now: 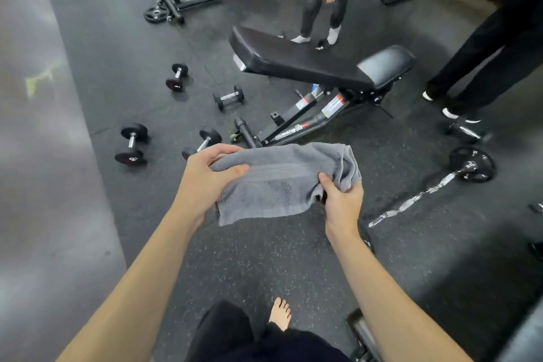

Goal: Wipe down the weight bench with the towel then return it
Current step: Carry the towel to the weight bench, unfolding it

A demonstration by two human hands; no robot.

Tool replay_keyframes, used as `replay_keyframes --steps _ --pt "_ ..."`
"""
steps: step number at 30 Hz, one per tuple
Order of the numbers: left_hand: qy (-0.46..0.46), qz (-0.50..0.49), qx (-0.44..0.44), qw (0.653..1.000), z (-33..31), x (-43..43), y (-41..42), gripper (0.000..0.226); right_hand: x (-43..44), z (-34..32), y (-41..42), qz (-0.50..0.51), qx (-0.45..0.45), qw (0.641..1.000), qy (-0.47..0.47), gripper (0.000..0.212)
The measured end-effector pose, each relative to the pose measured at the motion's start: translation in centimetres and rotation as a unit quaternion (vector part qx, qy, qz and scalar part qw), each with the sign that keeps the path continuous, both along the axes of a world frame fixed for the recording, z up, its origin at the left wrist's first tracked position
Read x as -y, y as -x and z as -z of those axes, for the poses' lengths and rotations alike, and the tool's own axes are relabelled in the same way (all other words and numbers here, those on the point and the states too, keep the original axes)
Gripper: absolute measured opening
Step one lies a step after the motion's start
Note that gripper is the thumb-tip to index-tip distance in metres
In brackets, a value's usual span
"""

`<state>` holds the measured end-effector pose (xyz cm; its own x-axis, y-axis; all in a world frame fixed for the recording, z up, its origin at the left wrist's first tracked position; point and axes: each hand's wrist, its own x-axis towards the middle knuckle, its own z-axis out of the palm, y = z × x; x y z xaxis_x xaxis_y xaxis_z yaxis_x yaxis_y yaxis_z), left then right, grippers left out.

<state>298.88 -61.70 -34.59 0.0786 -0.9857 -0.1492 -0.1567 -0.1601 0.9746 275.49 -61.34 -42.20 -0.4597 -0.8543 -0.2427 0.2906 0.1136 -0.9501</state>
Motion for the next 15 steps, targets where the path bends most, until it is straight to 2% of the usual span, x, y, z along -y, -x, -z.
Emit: replay_keyframes --steps 3,8,15 --pt "0.014 0.007 0.024 1.0 1.0 7.7 0.5 0.025 7.9 0.4 0.1 0.004 -0.014 1.0 -0.006 0.029" --pt "0.023 0.025 0.022 0.999 3.7 21.8 0.4 0.024 21.6 1.7 0.0 0.03 -0.021 0.999 -0.001 0.03" --pt "0.025 0.051 0.025 0.998 4.9 39.0 1.4 0.02 39.0 2.0 0.6 0.054 -0.043 0.997 -0.046 0.026"
